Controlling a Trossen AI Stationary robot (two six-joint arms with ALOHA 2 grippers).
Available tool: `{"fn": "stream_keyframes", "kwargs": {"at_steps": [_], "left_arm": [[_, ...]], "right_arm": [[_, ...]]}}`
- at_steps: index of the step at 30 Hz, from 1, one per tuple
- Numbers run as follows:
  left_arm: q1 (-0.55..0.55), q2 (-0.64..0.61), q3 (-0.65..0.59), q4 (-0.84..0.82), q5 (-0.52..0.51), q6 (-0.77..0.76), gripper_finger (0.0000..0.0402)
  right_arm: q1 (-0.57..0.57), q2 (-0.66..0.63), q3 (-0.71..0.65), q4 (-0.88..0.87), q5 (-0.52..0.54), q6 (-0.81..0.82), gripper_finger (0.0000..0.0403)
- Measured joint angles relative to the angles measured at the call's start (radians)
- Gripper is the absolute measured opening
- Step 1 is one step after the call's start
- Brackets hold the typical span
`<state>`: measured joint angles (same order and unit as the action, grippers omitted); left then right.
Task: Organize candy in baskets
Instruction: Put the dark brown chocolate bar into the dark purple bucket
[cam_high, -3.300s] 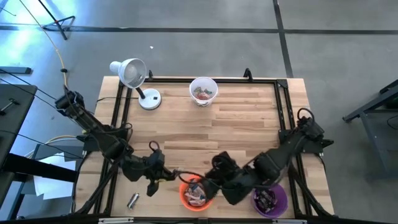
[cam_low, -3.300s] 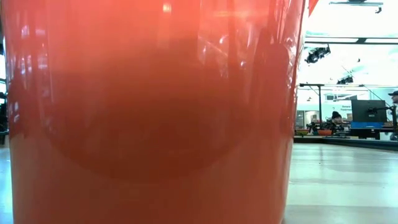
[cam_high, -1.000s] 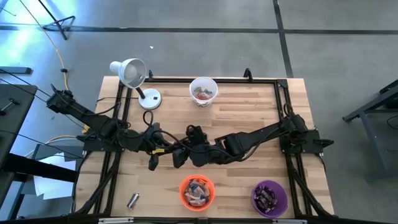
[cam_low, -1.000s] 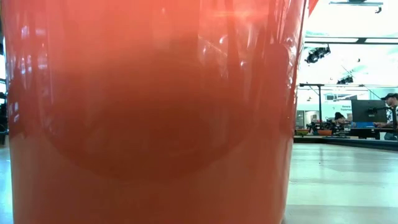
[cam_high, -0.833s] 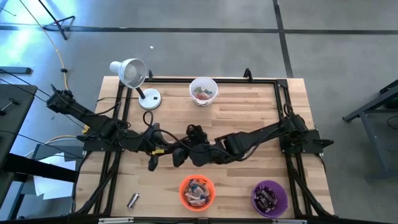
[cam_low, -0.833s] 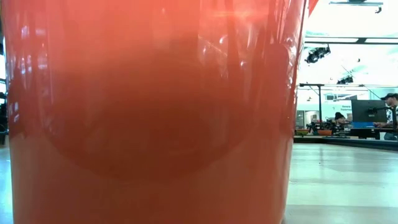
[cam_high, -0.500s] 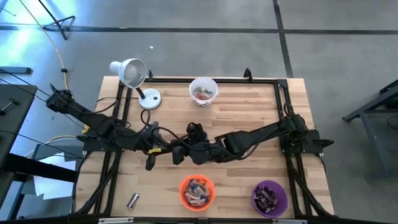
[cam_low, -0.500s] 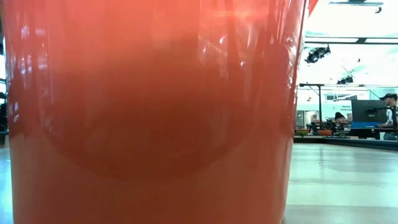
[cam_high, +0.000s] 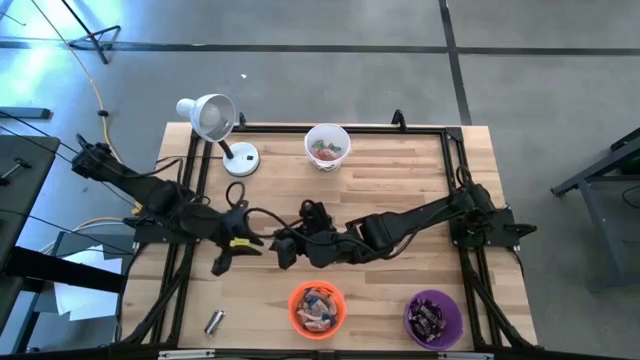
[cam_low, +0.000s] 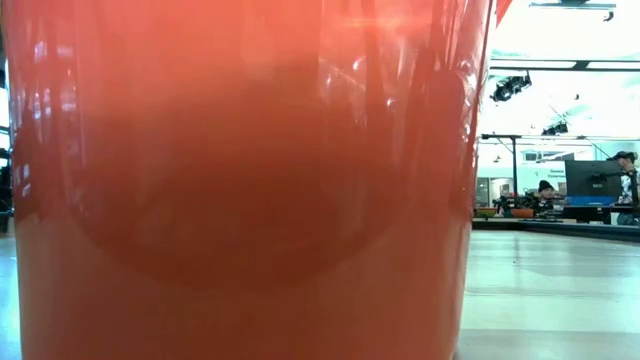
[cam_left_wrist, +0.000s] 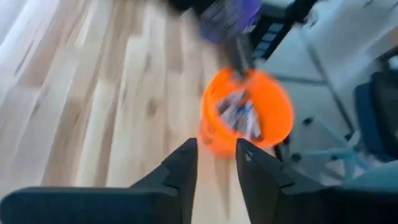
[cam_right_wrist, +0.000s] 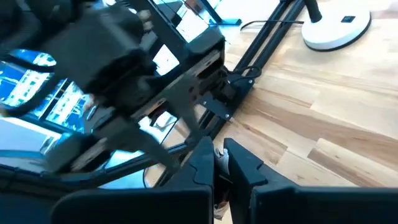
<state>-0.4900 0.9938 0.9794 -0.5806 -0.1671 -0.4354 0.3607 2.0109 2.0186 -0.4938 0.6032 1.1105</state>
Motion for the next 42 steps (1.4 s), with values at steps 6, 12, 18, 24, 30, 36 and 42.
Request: {"fn": "stream_keyframes", "kwargs": {"at_steps": [6, 12, 18, 24, 30, 36, 42], "left_arm": [[0.0, -0.027, 0.0, -0.156, 0.042, -0.14, 0.0119], [0.0, -0.047, 0.0, -0.255, 0.119, -0.203, 0.0118], [0.0, -0.06, 0.0, -0.295, 0.13, -0.218, 0.0118], [0.0, -0.064, 0.0, -0.291, 0.09, -0.208, 0.0117], [0.0, -0.064, 0.0, -0.29, 0.068, -0.198, 0.0117], [0.0, -0.063, 0.0, -0.288, 0.047, -0.2, 0.0117], [0.0, -0.063, 0.0, -0.285, 0.019, -0.247, 0.0117]], "right_arm": [[0.009, 0.0, 0.031, -0.112, -0.094, 0.055, 0.0001], [0.089, 0.0, 0.207, -0.598, -0.165, 0.279, 0.0001], [0.234, -0.009, 0.336, -1.085, -0.215, 0.686, 0.0001], [0.374, -0.044, 0.195, -1.071, -0.379, 0.97, 0.0001], [0.456, -0.042, 0.017, -1.08, -0.615, 1.121, 0.0], [0.493, -0.042, -0.119, -1.078, -0.735, 1.137, 0.0], [0.514, -0.042, -0.178, -1.078, -0.756, 1.138, 0.0016]]}}
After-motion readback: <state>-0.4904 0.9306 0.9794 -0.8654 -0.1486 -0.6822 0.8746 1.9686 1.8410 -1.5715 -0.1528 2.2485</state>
